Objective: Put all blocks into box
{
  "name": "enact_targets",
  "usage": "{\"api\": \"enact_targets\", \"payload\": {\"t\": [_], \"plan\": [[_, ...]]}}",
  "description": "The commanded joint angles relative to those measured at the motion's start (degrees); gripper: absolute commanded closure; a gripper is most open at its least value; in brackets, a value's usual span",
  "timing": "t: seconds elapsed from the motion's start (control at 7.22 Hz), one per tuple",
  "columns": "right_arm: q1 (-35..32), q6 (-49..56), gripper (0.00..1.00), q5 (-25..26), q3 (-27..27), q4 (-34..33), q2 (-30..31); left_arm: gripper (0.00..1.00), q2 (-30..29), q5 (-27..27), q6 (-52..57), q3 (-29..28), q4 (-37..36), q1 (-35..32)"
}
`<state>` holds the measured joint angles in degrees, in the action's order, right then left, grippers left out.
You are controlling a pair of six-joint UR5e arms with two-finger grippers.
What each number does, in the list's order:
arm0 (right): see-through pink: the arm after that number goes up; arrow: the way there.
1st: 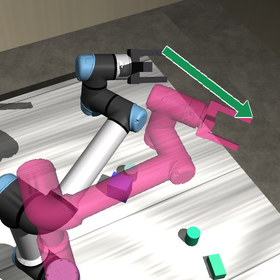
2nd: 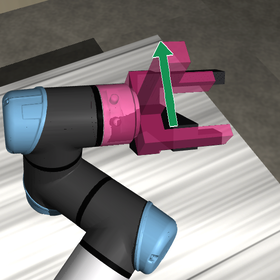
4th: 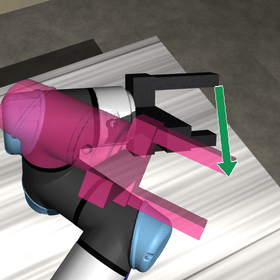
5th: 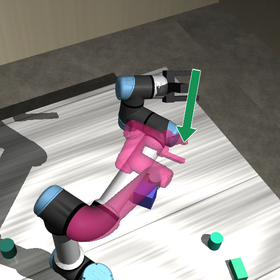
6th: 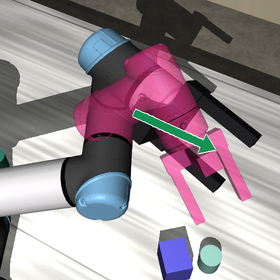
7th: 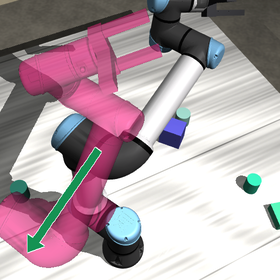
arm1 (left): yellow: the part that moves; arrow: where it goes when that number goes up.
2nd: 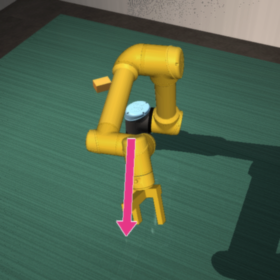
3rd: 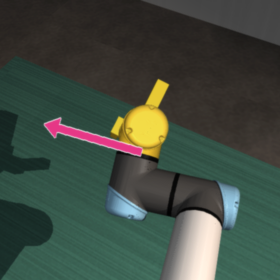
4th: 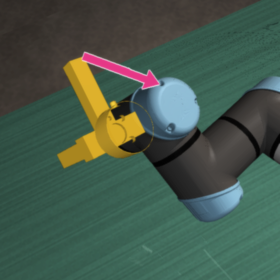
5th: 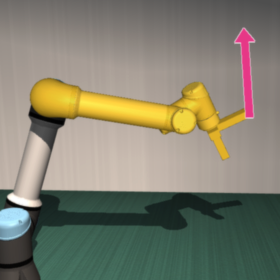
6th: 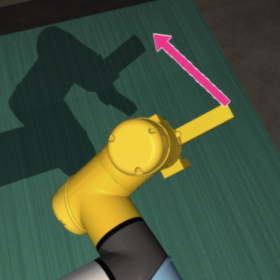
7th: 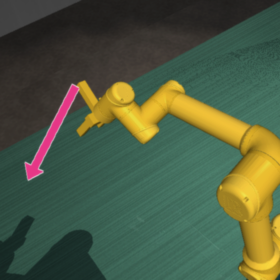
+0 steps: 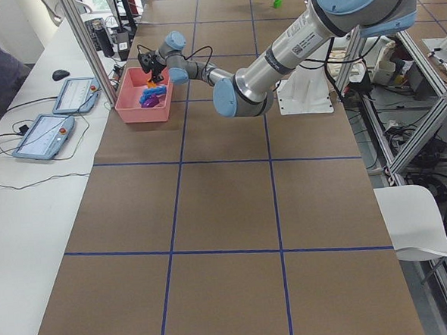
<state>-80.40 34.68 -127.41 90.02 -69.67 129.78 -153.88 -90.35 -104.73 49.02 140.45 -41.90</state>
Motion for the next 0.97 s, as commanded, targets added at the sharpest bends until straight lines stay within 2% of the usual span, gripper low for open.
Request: {"api": "enact_targets", "payload": {"t": [0.0, 0.55, 0.69, 0.83], "plan": [[0.1, 2.1, 0.00, -2.0, -2.3, 0.1, -0.1, 0.00, -0.1, 0.0, 0.1, 0.6, 0.0, 0.0], [0.1, 3.8, 0.02, -2.7, -5.8, 0.4, -0.1, 0.00, -0.1, 0.0, 0.2, 1.4, -0.3, 0.0], [0.1, 3.6, 0.08, -2.9, -5.9, 0.4, -0.2, 0.00, 0.0, 0.0, 0.2, 1.5, -0.3, 0.0], [0.1, 3.4, 0.21, -4.1, -5.9, 0.4, -0.6, 0.00, 0.2, 0.0, 0.3, 1.9, -0.3, 0.1]]}}
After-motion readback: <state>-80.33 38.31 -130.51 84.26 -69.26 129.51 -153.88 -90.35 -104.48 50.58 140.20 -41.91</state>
